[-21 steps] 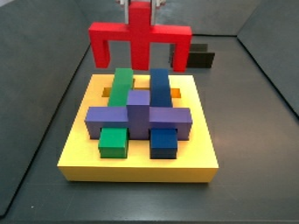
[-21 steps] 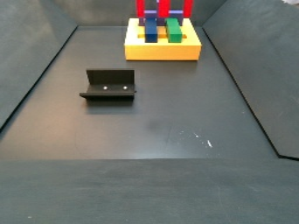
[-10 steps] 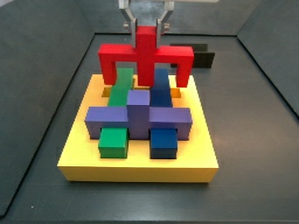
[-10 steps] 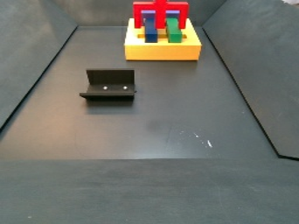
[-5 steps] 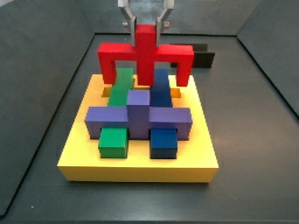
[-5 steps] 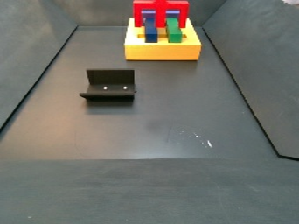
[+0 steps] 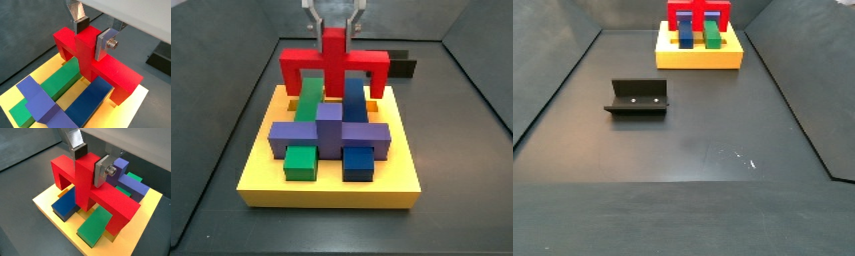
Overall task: Pick up the red object. Move up. Move to above the board. Insert the red object.
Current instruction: Insert the red object.
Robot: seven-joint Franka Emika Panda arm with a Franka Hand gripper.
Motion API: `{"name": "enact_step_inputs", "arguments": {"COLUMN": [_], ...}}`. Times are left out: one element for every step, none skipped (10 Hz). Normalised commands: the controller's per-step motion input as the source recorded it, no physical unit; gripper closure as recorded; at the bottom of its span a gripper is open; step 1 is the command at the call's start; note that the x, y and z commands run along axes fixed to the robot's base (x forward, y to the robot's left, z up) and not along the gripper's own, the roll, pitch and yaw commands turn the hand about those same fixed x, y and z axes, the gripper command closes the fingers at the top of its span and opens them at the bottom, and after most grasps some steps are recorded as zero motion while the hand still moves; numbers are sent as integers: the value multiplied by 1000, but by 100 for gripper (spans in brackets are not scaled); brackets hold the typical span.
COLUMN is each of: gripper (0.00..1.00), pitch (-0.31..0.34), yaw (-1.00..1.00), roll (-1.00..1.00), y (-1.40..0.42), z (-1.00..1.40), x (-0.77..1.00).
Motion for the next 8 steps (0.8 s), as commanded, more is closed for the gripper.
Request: {"name": "enact_step_inputs", "arguments": {"gripper": [100,100,100,100,100,100,100,100], "pitch": [-80,-73,0,-27,-51,-39,-57,-49], "yaw": [0,0,0,0,0,0,97,100], "roll": [0,-3,-24,-33,0,0,29,44], "y": [0,0,0,6,40,0,0,0], "z": [-197,-151,0,-60,-254,-240,-280,-271], "x": [-23,-29,0,0,0,0,0,0]}}
